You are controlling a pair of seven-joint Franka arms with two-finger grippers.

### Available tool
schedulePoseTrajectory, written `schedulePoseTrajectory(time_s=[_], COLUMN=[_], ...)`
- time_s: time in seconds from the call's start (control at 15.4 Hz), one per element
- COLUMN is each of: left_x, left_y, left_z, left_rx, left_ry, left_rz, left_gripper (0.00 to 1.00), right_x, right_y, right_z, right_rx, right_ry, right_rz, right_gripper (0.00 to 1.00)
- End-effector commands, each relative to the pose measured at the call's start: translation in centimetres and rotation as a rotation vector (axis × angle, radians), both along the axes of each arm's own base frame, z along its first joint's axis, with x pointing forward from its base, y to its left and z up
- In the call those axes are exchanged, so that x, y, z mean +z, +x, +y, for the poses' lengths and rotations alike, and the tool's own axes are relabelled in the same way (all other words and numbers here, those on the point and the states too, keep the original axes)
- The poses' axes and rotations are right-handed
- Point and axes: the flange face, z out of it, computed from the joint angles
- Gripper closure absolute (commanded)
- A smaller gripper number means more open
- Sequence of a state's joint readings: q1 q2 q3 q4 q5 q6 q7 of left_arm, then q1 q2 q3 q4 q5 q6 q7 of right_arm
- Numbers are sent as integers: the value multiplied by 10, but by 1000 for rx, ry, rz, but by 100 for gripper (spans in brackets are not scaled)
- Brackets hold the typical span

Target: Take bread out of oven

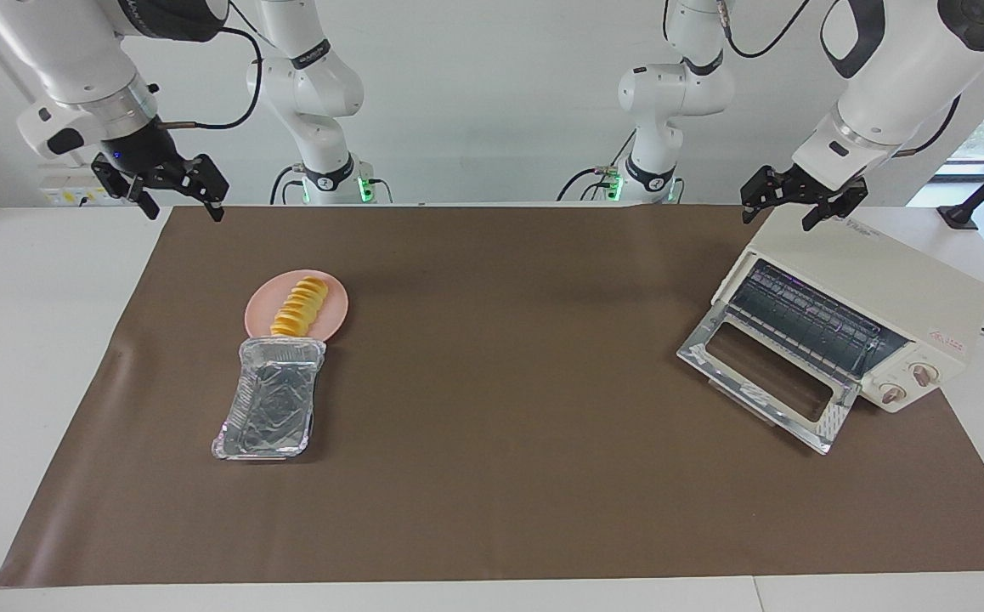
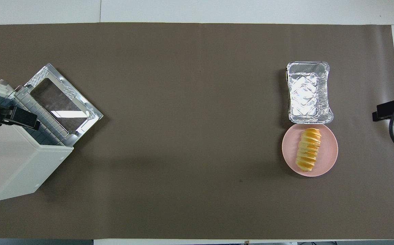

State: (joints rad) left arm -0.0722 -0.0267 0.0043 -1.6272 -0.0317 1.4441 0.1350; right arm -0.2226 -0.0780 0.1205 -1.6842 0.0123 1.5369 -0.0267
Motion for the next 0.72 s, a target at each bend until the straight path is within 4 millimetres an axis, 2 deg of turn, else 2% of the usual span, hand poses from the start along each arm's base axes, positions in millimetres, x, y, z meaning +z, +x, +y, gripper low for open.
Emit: schedulePoseTrajectory(time_s=[0.0,0.65], left_x=[6,6], left_y=[-4,-5], left_z=[4,4], left_rx=[1,1], left_ry=[15,15], left_rz=[2,4], left_gripper=[0,0], right_x=[2,1], right_y=[1,-1], right_z=[-2,-5], right_rx=[-10,-10], right_ry=[-10,-14], right_rz=[12,7], right_gripper=[0,0])
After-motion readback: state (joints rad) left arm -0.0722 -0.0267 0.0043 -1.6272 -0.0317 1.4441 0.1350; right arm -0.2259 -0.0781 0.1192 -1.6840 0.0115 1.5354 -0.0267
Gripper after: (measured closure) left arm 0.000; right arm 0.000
